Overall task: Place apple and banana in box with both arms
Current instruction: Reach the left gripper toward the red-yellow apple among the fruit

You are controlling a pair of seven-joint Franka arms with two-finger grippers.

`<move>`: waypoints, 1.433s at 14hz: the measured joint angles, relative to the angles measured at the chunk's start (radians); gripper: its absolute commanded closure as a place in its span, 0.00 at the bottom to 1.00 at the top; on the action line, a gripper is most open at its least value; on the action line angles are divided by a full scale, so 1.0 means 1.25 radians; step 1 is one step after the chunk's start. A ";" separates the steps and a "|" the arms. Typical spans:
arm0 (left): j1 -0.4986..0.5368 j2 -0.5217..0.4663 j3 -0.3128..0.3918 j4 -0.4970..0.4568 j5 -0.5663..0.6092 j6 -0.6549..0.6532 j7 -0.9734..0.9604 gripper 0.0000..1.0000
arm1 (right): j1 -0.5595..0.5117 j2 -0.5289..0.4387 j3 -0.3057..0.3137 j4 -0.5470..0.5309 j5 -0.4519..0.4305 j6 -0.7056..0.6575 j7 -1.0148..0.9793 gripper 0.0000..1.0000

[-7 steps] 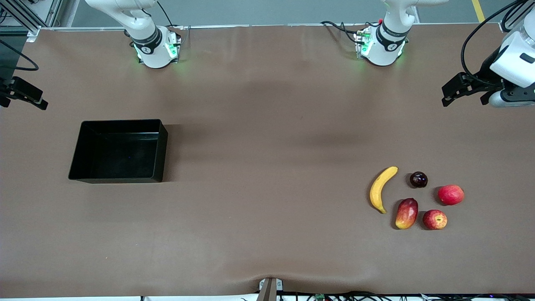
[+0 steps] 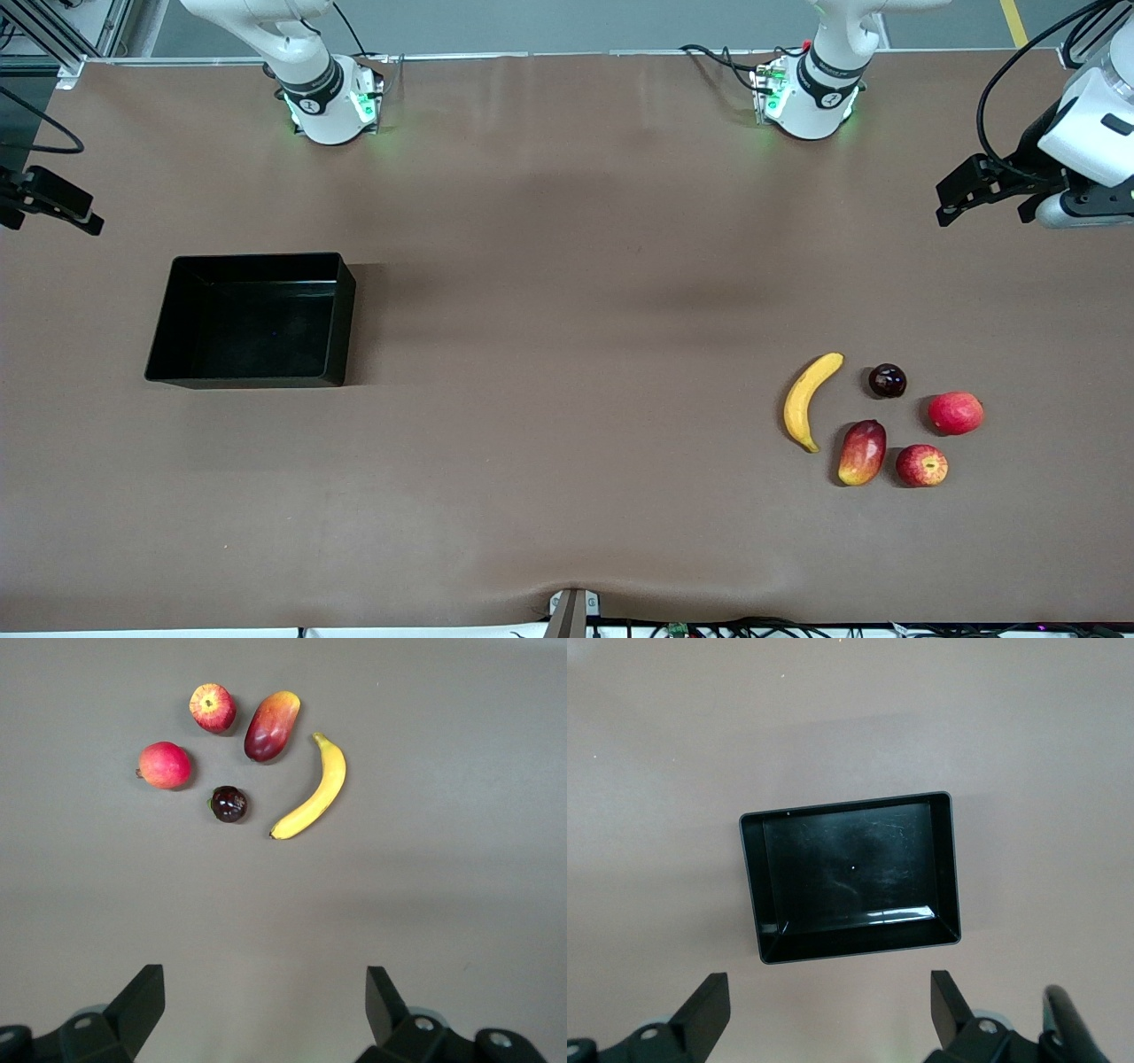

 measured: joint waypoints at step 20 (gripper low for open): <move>0.079 0.454 0.007 0.072 0.069 0.475 0.320 0.00 | -0.061 0.305 -0.003 0.030 -0.017 0.090 -0.103 0.00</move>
